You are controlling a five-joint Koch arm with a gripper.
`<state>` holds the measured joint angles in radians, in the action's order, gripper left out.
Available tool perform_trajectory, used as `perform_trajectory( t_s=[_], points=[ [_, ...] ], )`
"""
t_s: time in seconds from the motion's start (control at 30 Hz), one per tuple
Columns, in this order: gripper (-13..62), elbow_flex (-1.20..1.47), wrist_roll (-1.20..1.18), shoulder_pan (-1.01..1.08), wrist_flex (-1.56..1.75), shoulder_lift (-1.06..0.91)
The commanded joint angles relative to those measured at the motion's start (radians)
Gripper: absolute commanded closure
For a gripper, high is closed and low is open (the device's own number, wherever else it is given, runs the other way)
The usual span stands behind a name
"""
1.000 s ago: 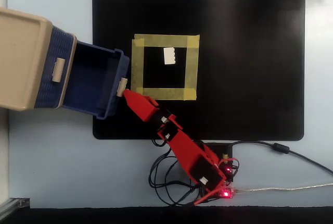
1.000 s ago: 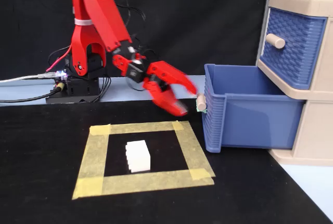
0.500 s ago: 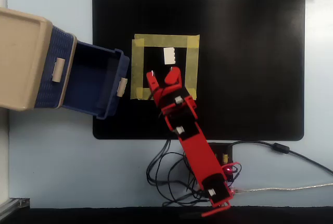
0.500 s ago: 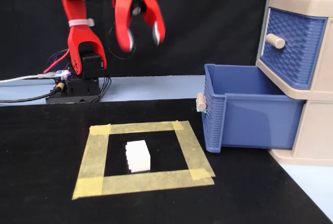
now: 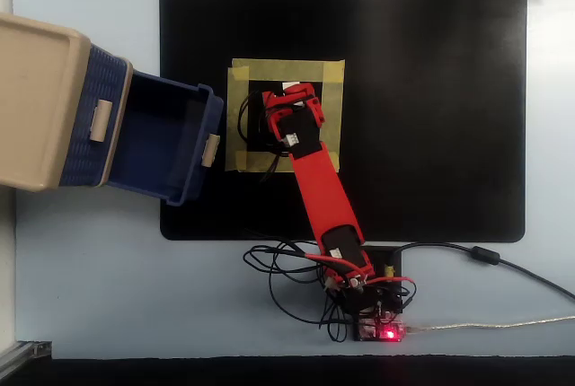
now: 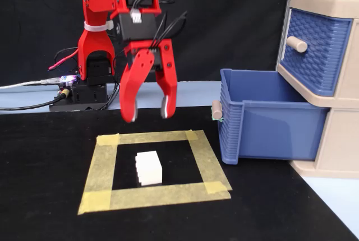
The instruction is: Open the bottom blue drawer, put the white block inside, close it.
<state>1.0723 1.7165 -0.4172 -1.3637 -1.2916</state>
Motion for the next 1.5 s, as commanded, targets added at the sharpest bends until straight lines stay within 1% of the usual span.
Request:
perform_trajectory(
  t_s=[0.0, 0.27, 0.53, 0.87, 0.97, 1.0, 1.03, 1.07, 1.13, 1.17, 1.23, 1.37, 1.4, 1.47],
  points=[
    [15.9, -0.058, 0.052, -0.011, 0.005, 0.023],
    [15.8, -0.213, 0.061, -0.009, -0.074, 0.167],
    [15.7, -0.215, 0.063, -0.008, -0.063, 0.272],
    [16.7, -0.213, 0.063, 0.006, -0.057, 0.344],
    [20.0, -0.215, 0.063, 0.012, -0.040, 0.357],
    [22.9, -0.215, 0.061, 0.017, -0.025, 0.357],
    [27.5, -0.216, 0.061, 0.021, -0.018, 0.356],
    [34.8, -0.216, 0.063, 0.025, -0.018, 0.348],
    [53.0, -0.215, 0.067, 0.040, -0.031, 0.322],
    [58.2, -0.213, 0.072, 0.054, -0.037, 0.288],
    [57.5, -0.216, 0.077, 0.066, -0.075, 0.215],
    [57.5, -0.282, 0.140, 0.052, -0.293, -0.043],
    [57.5, -0.322, 0.224, 0.017, -0.387, -0.098],
    [57.5, -0.383, 0.414, -0.135, -0.494, -0.140]
  ],
)
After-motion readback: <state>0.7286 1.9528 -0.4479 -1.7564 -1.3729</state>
